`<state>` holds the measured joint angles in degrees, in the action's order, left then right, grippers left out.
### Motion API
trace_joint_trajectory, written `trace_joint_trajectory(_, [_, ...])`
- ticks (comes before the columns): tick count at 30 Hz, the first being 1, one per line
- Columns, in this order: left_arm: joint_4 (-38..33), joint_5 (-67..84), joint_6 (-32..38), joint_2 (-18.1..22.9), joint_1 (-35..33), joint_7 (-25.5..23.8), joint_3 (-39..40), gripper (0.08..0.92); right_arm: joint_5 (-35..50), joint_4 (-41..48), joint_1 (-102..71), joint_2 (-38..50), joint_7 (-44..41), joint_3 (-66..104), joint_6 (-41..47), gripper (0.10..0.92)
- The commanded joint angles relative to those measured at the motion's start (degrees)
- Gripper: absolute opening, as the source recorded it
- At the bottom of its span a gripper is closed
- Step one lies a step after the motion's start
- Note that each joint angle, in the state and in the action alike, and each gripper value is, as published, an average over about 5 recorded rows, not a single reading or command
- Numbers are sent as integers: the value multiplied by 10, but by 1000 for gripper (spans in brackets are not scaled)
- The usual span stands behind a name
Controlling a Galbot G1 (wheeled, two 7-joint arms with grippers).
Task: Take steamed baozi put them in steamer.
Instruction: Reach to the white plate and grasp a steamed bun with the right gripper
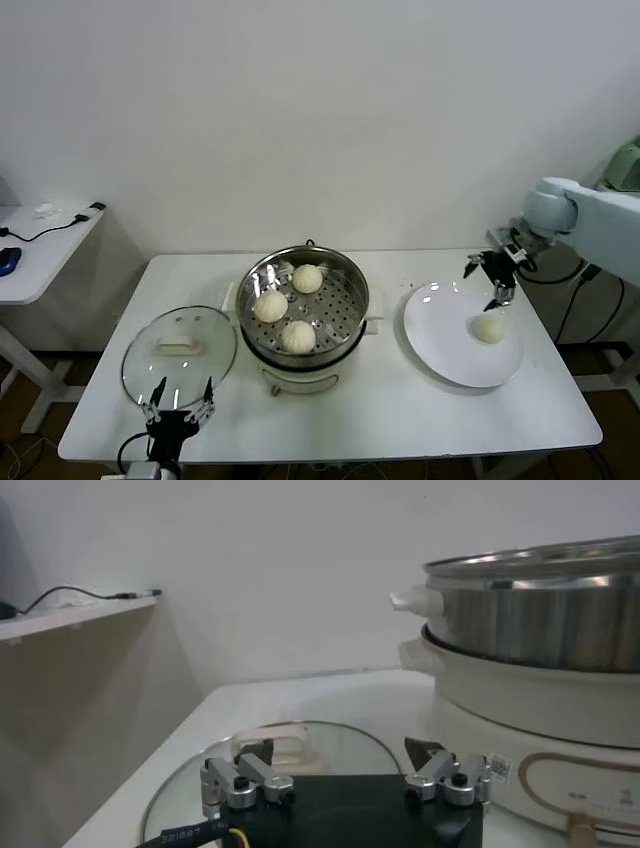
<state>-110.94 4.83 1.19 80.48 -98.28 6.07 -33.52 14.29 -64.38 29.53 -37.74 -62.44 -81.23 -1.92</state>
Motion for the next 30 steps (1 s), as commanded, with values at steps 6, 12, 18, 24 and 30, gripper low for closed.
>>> trace_joint_trajectory(6, [1,-4,-1,3,-7,0,-1,823,-89,141,-215,-17,5,184,22,823])
trace_joint_trajectory(12, [4,-4,-1,4,-7,1,-1,823,-106,182,-230,-59,8,211,19,823])
trace_joint_trajectory(18, [7,-4,-1,6,-6,1,0,823,-127,209,-228,-83,10,208,14,823])
trace_joint_trajectory(24, [8,-3,-1,5,-4,0,1,823,-130,218,-228,-93,8,202,14,823])
trace_joint_trajectory(30, [7,-2,-2,3,-3,0,1,823,-134,218,-225,-94,6,197,16,757])
